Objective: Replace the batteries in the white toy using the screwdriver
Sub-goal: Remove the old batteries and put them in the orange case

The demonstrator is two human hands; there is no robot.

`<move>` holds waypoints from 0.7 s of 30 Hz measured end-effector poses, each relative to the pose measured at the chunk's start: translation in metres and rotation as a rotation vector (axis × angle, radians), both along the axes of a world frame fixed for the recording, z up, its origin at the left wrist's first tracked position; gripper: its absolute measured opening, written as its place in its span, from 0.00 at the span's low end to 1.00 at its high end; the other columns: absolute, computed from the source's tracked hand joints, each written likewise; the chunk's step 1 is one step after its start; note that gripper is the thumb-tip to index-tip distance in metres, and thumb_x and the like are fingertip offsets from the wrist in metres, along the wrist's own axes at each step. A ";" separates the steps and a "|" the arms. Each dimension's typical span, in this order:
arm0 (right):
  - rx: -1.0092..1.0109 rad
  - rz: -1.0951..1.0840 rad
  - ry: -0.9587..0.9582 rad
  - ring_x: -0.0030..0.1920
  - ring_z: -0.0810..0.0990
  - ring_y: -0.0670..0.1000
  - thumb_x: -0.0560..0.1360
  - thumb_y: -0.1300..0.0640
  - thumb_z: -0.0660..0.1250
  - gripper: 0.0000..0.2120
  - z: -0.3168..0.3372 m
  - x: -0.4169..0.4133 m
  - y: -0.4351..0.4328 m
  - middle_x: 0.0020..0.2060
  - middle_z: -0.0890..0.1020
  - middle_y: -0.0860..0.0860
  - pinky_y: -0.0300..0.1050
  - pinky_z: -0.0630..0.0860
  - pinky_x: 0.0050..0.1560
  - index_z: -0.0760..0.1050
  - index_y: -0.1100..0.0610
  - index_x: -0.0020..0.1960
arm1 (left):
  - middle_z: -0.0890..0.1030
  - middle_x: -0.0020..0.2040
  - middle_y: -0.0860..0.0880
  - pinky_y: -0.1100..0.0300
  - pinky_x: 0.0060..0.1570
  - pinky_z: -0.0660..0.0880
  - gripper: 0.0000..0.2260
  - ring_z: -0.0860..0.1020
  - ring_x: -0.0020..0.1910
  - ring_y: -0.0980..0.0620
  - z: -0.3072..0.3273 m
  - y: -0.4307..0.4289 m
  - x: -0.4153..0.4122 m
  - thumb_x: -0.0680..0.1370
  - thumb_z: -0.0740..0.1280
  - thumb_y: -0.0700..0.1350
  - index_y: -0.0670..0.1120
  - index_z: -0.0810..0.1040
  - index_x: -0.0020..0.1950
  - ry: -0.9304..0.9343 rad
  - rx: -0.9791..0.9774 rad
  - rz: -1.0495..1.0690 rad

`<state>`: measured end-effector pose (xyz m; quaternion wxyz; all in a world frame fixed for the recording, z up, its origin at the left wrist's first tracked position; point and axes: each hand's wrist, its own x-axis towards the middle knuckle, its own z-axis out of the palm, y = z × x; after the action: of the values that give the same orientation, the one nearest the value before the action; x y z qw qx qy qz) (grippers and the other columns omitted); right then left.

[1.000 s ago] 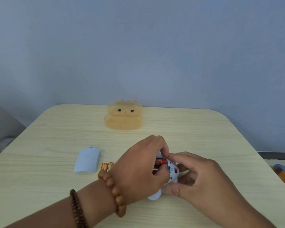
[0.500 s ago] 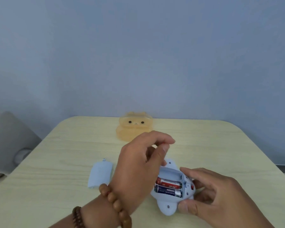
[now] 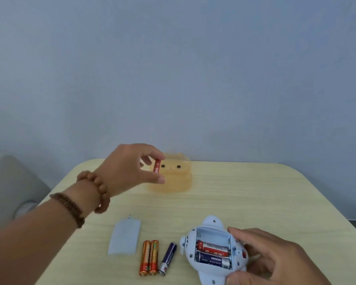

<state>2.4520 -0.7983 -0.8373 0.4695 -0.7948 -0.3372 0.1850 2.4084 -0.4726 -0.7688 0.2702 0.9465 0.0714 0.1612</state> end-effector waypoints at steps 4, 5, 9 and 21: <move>-0.040 0.011 -0.018 0.53 0.84 0.40 0.57 0.42 0.84 0.30 0.000 0.000 0.000 0.56 0.82 0.32 0.32 0.79 0.51 0.80 0.31 0.57 | 0.84 0.47 0.62 0.64 0.50 0.76 0.20 0.79 0.49 0.63 -0.016 0.027 0.024 0.62 0.81 0.57 0.59 0.83 0.51 0.078 0.055 -0.003; -0.037 0.012 -0.026 0.54 0.84 0.39 0.55 0.37 0.82 0.33 0.002 -0.001 0.000 0.57 0.81 0.31 0.31 0.78 0.52 0.76 0.26 0.58 | 0.83 0.47 0.62 0.64 0.50 0.76 0.19 0.78 0.50 0.63 -0.023 0.030 0.027 0.62 0.81 0.56 0.59 0.83 0.50 0.097 0.057 -0.021; -0.005 -0.030 -0.061 0.54 0.84 0.39 0.55 0.36 0.82 0.34 -0.003 0.000 0.000 0.57 0.81 0.31 0.35 0.80 0.54 0.74 0.24 0.58 | 0.83 0.46 0.60 0.60 0.50 0.77 0.17 0.78 0.49 0.62 -0.042 0.033 0.031 0.61 0.81 0.58 0.57 0.83 0.47 0.143 0.092 -0.062; -0.008 -0.061 -0.063 0.43 0.86 0.45 0.54 0.44 0.82 0.35 0.001 -0.007 0.002 0.53 0.84 0.35 0.40 0.81 0.51 0.75 0.23 0.56 | 0.81 0.51 0.57 0.62 0.52 0.76 0.18 0.79 0.42 0.65 -0.045 0.036 0.030 0.62 0.81 0.57 0.57 0.83 0.49 0.122 0.082 -0.019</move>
<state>2.4453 -0.7958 -0.8363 0.4607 -0.8120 -0.3267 0.1470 2.4385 -0.4369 -0.8142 0.2278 0.9655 0.0722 0.1034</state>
